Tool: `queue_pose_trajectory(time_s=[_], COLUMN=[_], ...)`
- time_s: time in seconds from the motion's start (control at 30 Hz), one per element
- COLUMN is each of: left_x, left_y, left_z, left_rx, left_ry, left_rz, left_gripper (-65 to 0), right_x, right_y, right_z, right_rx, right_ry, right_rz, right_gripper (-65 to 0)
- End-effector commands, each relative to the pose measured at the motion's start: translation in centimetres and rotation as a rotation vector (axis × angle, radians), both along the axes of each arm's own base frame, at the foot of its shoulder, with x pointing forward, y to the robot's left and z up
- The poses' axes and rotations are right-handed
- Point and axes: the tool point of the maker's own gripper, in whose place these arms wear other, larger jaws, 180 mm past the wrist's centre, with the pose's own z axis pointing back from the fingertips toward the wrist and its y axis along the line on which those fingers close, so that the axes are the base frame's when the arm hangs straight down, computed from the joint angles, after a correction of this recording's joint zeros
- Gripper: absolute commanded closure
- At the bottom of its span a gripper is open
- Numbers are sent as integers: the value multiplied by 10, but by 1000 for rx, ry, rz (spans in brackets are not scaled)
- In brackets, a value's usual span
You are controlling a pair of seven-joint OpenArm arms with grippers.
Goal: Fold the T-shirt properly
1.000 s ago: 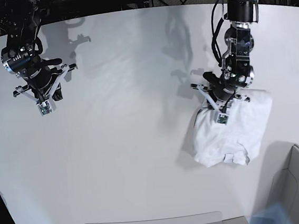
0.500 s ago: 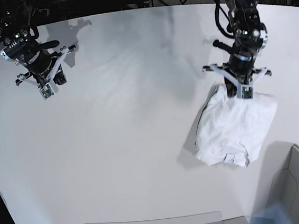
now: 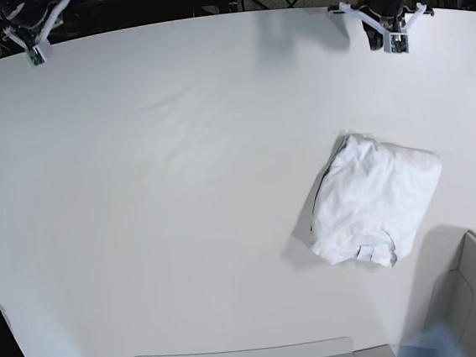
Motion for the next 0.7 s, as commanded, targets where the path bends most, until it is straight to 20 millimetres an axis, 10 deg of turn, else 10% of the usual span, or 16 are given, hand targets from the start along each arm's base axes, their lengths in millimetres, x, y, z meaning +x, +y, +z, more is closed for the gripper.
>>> queue_pose_trajectory(time_s=[0.0,0.3,0.67], left_x=[-11,-118,-205], left_y=[10,32,1], left_z=[5,-14,-150], left_rx=[26,65,-125], left_ry=[4,315,700], left_rz=[18,64,108], left_gripper=[0,0,0], right_x=[-8,-86,-166], right_y=[-8,-7,50], right_z=[7,-7,-125], right_rx=[-17,-49,-84], right_ry=[9,293,546], right_rz=[1,89,515], right_gripper=[0,0,0])
